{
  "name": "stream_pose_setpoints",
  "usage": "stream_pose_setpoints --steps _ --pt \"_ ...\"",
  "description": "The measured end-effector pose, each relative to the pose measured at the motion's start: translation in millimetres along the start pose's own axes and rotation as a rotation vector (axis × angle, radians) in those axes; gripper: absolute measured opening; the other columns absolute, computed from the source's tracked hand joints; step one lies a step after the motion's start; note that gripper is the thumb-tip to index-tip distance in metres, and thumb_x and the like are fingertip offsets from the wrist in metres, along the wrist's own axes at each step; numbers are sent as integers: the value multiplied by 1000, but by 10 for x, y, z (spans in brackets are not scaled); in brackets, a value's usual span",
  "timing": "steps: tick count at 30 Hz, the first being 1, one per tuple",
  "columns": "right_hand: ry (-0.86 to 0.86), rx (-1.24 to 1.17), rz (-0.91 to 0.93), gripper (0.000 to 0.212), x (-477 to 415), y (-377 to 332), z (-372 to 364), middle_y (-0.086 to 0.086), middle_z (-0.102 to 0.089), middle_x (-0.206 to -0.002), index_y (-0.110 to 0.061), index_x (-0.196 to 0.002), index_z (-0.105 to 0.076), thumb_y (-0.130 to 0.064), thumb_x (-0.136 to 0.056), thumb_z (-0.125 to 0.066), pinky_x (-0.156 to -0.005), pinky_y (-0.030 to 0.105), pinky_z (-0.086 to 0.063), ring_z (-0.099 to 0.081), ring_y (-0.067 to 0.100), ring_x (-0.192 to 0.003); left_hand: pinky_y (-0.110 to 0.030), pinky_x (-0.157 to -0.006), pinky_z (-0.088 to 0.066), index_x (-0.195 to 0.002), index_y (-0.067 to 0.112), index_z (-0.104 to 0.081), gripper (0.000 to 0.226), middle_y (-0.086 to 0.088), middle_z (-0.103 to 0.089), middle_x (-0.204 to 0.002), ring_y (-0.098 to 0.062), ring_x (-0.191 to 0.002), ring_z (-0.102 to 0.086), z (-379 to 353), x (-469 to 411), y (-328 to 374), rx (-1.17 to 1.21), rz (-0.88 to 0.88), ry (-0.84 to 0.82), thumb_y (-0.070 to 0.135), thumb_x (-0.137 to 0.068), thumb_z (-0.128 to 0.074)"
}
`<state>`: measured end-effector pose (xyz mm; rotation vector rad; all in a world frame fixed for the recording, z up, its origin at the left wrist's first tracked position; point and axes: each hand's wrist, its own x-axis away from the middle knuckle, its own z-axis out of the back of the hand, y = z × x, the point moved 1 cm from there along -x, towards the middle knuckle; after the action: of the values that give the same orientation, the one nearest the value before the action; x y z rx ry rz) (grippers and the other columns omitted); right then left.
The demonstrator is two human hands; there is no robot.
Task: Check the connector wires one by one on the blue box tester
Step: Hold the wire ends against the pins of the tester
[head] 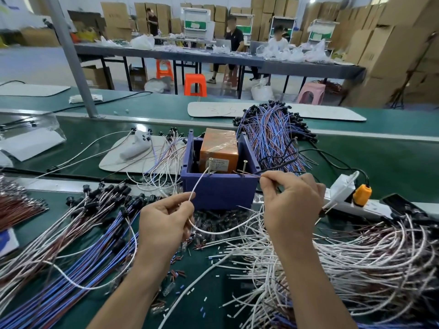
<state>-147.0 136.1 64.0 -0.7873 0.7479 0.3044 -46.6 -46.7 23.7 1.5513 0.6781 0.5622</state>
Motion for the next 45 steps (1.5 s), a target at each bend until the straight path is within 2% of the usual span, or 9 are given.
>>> stream_pose_setpoints --steps 9,13,20,24,28,31,35,39,45 --pt "-6 45 -28 3 -35 -87 44 -4 -73 -68 -22 -84 -81 -19 -83 -82 -78 33 -26 -53 23 -75 -21 -33 -38 -84 25 -82 29 -9 -63 -55 -14 -36 -47 9 8 -10 -19 -10 -20 -1 -89 -69" --pt "-53 -2 62 11 99 -261 211 -28 -46 -58 -26 -79 -80 -17 -77 -86 -73 34 -40 -40 9 -68 -21 -33 -37 -79 21 -81 24 -6 -60 -51 -13 -34 -43 34 32 -30 17 -33 49 4 -91 -69" --pt "-607 -1 164 13 393 -382 420 -9 -67 -68 -32 -93 -66 -34 -100 -56 -70 35 -48 -59 14 -64 -18 -39 -42 -77 16 -76 22 4 -63 -54 -6 -43 -50 217 -34 44 224 21 233 18 -98 -69" --pt "-896 -101 86 22 467 -383 499 -12 -59 -64 -31 -87 -61 -27 -101 -44 -81 33 -31 -50 12 -72 -15 -41 -47 -74 16 -77 26 4 -67 -54 -5 -41 -55 318 -119 61 219 52 287 21 -98 -69" --pt "-971 16 145 27 396 -418 579 -7 -71 -83 -29 -93 -69 -21 -101 -45 -96 38 -33 -56 13 -85 -38 -53 -61 -87 10 -74 34 -4 -71 -64 -21 -53 -66 468 -205 32 -177 46 397 43 -95 -70" --pt "-910 52 133 25 259 -456 646 -2 -70 -86 -26 -89 -68 -18 -99 -47 -84 40 -47 -59 23 -86 -52 -66 -58 -72 17 -63 59 -6 -68 -68 -32 -63 -66 539 -97 124 -516 -112 496 72 -90 -53" --pt "-808 191 257 20 114 -581 762 -2 -65 -86 -32 -90 -61 -18 -99 -50 -68 38 -42 -59 28 -82 -25 -57 -45 -84 34 -69 32 15 -68 -69 -3 -60 -61 168 279 494 -602 -584 53 64 -89 -56" --pt "-732 103 352 24 -26 -586 954 -3 -70 -80 -33 -100 -71 -16 -94 -56 -66 35 -46 -63 22 -73 -39 -79 -60 -104 29 -76 27 2 -78 -96 -18 -89 -73 -400 598 628 -265 -292 -711 50 -98 -60" --pt "-676 -6 349 14 -247 -181 1357 -18 -72 -80 -32 -95 -75 -19 -92 -68 -74 7 -43 -62 -5 -78 -16 -47 -35 -86 28 -84 31 0 -55 -53 -9 -47 -41 -695 536 667 -203 -55 -827 41 -99 -60"
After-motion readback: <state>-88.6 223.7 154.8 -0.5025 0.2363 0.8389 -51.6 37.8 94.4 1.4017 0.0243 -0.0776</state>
